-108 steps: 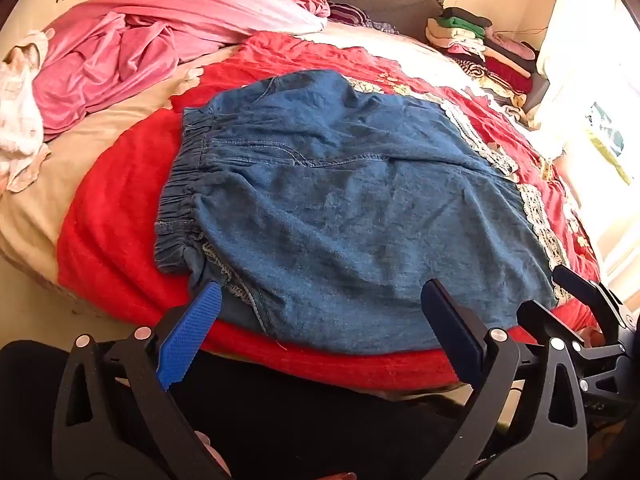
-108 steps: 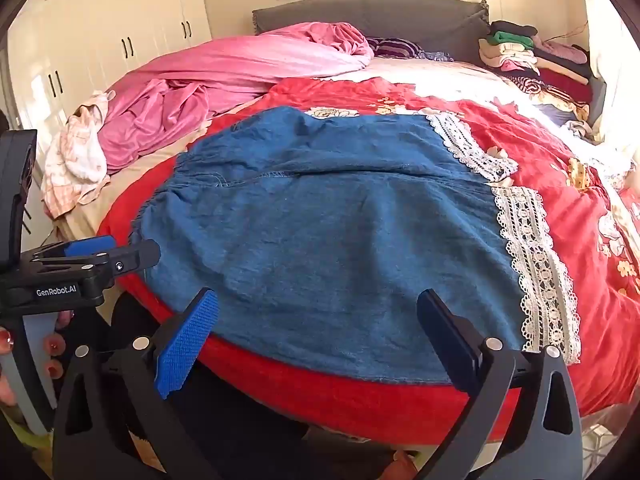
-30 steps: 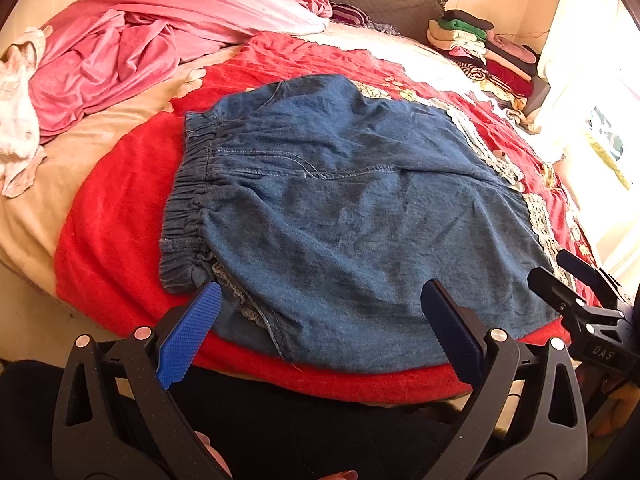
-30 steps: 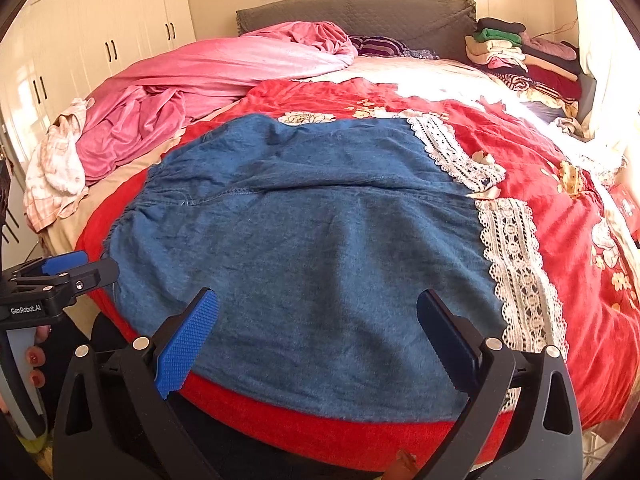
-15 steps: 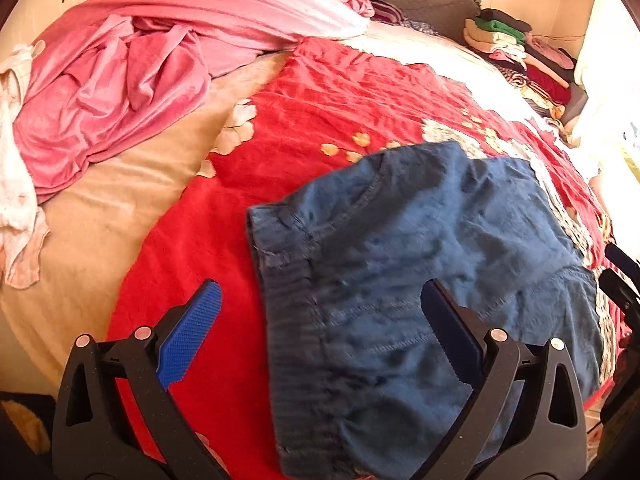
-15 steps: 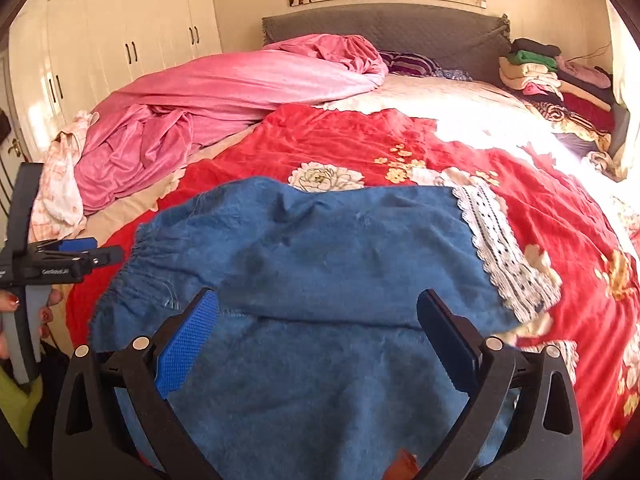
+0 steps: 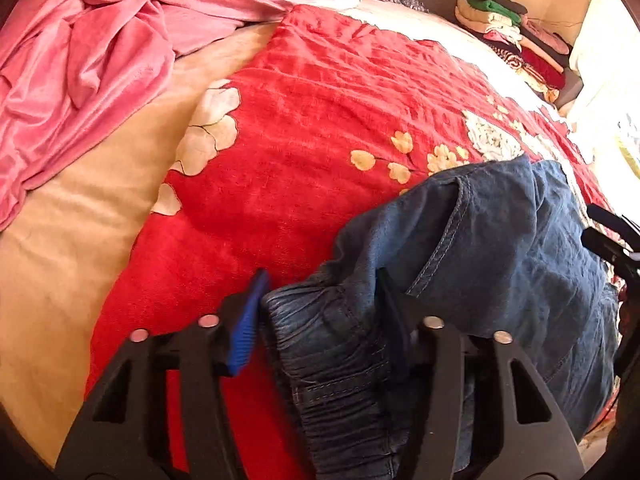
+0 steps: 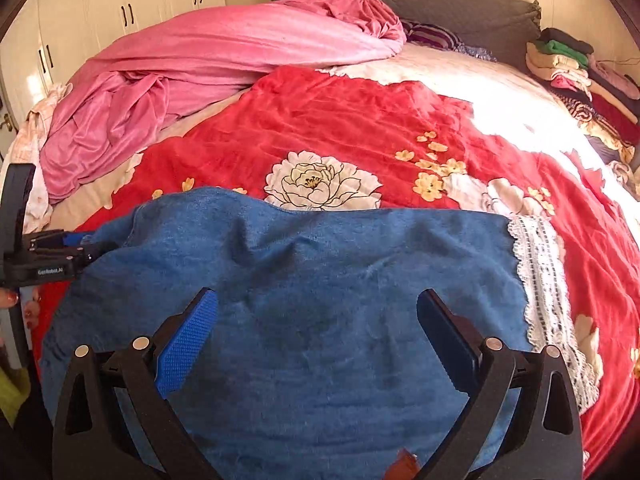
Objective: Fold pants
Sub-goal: 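Grasp the elastic waistband with the left tool while the right tool grips the denim beside it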
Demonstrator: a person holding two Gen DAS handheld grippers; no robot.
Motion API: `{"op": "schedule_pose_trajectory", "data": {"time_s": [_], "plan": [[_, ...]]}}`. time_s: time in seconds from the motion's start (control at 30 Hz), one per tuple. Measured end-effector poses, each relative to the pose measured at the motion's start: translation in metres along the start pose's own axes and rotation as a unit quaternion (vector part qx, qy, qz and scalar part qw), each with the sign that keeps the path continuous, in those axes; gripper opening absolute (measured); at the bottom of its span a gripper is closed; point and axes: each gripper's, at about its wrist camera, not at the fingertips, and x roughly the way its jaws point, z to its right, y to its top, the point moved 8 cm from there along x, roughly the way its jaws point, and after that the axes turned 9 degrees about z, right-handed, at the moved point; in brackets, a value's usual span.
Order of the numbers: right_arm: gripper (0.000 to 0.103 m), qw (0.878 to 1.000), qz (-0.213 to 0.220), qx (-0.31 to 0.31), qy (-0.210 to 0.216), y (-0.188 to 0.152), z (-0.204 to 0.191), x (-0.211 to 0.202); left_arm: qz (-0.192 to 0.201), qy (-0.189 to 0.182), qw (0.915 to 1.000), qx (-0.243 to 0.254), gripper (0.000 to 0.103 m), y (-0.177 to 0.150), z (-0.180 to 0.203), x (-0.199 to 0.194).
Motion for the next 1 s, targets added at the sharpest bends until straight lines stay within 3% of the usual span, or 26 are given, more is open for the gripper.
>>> {"op": "schedule_pose_trajectory", "data": {"time_s": [0.1, 0.23, 0.3, 0.4, 0.53, 0.7, 0.83, 0.93, 1.0], "plan": [[0.099, 0.999, -0.034, 0.011, -0.007, 0.0, 0.006, 0.03, 0.016, 0.01, 0.9998, 0.0, 0.03, 0.004, -0.005, -0.007], [0.099, 0.997, -0.061, 0.014, -0.049, -0.005, 0.024, 0.049, 0.045, 0.04, 0.9981, 0.008, 0.03, 0.014, -0.022, -0.026], [0.099, 0.997, -0.056, 0.018, -0.054, -0.003, 0.026, 0.045, 0.034, 0.05, 0.998, 0.016, 0.033, 0.009, -0.022, -0.018], [0.099, 0.999, -0.026, 0.025, -0.011, 0.009, 0.01, 0.031, 0.012, 0.067, 0.9971, 0.034, 0.039, -0.002, -0.021, 0.002], [0.099, 0.999, -0.03, -0.007, 0.031, 0.015, -0.018, 0.037, 0.015, 0.07, 0.9972, 0.023, 0.045, 0.001, -0.024, 0.002], [0.099, 0.994, -0.095, -0.05, 0.023, -0.005, -0.018, 0.074, 0.018, 0.07, 0.9972, 0.017, 0.056, -0.001, -0.029, 0.0], [0.099, 0.993, -0.098, -0.055, 0.02, -0.01, -0.017, 0.08, 0.019, 0.07, 0.9973, 0.014, 0.058, -0.002, -0.028, -0.002], [0.098, 0.995, -0.076, -0.049, 0.039, 0.002, -0.024, 0.06, 0.025, 0.052, 0.9983, -0.006, 0.061, 0.001, -0.029, -0.012], [0.098, 0.996, -0.04, -0.047, 0.071, 0.019, -0.033, 0.04, 0.042, 0.034, 0.9984, -0.016, 0.07, 0.007, -0.029, -0.028]]}}
